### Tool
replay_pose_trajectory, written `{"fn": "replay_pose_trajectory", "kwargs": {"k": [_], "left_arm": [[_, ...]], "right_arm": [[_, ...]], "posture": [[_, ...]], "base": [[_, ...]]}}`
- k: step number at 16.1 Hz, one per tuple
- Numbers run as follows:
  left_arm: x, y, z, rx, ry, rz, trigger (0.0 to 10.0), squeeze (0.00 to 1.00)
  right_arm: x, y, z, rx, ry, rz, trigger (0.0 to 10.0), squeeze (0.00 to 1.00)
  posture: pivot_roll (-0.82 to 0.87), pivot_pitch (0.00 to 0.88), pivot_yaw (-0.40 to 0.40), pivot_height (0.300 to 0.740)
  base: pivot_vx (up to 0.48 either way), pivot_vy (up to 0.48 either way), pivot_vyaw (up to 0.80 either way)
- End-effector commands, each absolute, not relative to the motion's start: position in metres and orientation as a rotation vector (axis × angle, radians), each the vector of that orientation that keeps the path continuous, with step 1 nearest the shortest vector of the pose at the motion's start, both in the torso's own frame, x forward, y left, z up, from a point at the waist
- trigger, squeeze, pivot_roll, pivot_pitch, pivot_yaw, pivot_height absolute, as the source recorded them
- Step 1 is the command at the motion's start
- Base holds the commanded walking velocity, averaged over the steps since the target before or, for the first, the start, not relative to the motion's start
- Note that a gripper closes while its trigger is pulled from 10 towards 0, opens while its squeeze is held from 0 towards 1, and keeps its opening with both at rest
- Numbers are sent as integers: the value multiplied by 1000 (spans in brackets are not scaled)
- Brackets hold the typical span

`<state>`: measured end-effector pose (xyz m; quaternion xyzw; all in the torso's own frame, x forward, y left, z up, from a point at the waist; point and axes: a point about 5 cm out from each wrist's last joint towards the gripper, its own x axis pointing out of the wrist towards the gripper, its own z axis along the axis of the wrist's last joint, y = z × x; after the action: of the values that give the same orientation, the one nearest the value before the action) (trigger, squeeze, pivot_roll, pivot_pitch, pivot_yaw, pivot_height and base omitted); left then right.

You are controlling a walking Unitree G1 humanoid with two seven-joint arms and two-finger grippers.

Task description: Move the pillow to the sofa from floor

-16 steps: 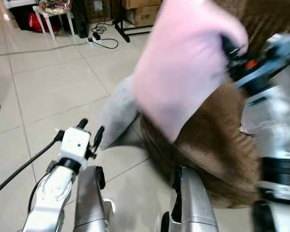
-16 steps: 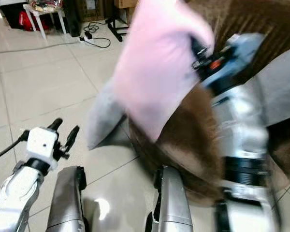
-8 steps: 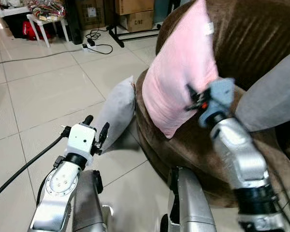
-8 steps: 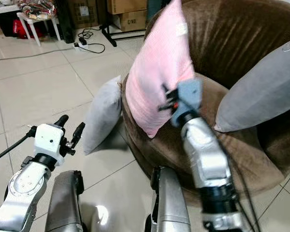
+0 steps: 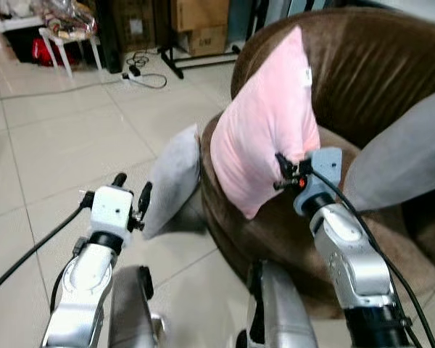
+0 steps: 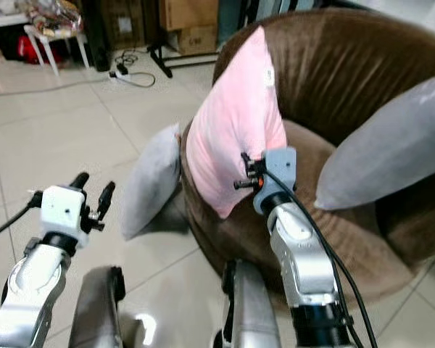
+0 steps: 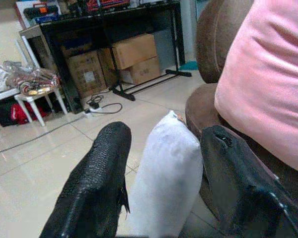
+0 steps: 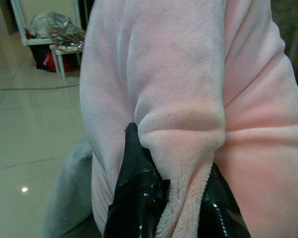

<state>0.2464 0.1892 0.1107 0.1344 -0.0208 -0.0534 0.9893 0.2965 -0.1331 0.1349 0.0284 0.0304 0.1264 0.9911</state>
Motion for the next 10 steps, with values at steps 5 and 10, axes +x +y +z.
{"fn": "replay_pose_trajectory", "kwargs": {"k": [5,10], "left_arm": [[244,185,112,279,-57,-82,10000,0],[240,188,112,270,-55,-52,10000,0]], "right_arm": [[290,-130,123,138,148,306,10000,0],[286,-131,118,115,167,318,10000,0]], "posture": [[86,0,-126,592],[88,0,-132,627]], "base": [[0,0,0],[0,0,0]]}}
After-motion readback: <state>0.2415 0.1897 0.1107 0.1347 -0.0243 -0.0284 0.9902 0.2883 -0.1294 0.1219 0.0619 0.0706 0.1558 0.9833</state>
